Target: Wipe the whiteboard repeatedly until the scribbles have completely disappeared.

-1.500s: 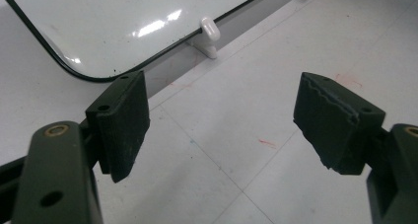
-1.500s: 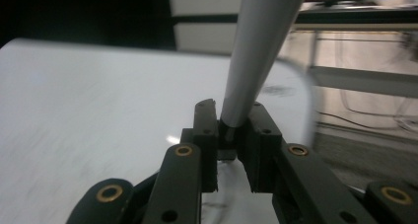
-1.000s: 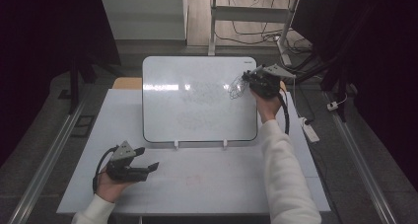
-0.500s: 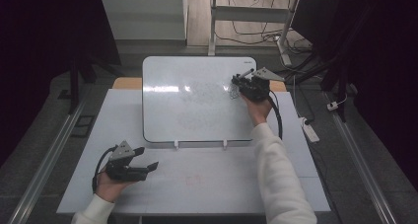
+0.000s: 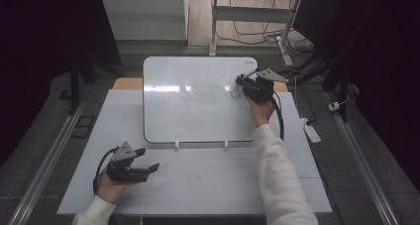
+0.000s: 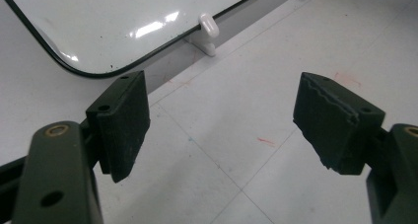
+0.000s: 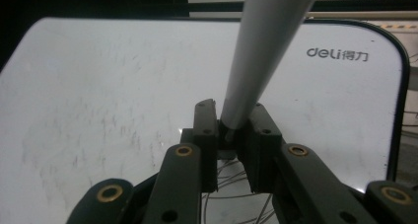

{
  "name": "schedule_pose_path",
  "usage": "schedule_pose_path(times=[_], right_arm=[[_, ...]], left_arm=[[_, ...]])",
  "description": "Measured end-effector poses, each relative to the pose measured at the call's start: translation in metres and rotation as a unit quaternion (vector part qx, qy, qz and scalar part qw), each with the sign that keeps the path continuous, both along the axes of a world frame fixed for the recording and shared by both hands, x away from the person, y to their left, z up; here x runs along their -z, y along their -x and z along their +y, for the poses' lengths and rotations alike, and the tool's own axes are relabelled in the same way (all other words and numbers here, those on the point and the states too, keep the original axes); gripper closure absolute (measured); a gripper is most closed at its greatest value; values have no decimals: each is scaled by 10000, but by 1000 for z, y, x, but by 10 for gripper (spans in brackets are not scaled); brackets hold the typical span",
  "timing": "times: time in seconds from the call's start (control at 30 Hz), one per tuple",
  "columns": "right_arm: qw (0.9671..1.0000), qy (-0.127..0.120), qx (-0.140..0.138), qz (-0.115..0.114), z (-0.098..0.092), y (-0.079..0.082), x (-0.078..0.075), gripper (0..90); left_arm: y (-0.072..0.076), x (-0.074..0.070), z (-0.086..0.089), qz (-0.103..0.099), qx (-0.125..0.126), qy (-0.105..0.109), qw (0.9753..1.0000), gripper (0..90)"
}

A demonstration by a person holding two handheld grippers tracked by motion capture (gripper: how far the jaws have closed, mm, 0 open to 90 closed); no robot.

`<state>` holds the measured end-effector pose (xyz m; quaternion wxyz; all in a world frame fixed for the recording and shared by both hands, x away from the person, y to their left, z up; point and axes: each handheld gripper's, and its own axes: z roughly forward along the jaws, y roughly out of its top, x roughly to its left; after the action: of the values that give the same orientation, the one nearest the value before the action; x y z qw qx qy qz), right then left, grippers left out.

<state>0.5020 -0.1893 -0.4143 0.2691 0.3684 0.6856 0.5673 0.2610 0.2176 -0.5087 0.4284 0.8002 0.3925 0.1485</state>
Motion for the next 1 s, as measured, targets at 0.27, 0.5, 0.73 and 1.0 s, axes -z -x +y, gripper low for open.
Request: schedule_pose_path(times=[0.27, 0.5, 0.73, 1.0], right_arm=[[9983, 489, -328, -6, 15, 11, 4, 774], [9931, 944, -690, 100, 25, 22, 10, 775], [9980, 558, -265, 106, 3, 16, 6, 774], [9979, 622, -39, -181, -4, 7, 1, 774]], left_arm=[[0, 0, -1, 12, 10, -14, 10000, 228], [-1, 0, 0, 10, -10, 8, 10000, 228], [1, -1, 0, -59, -32, 30, 10000, 230], [2, -1, -2, -103, -40, -26, 9999, 232]])
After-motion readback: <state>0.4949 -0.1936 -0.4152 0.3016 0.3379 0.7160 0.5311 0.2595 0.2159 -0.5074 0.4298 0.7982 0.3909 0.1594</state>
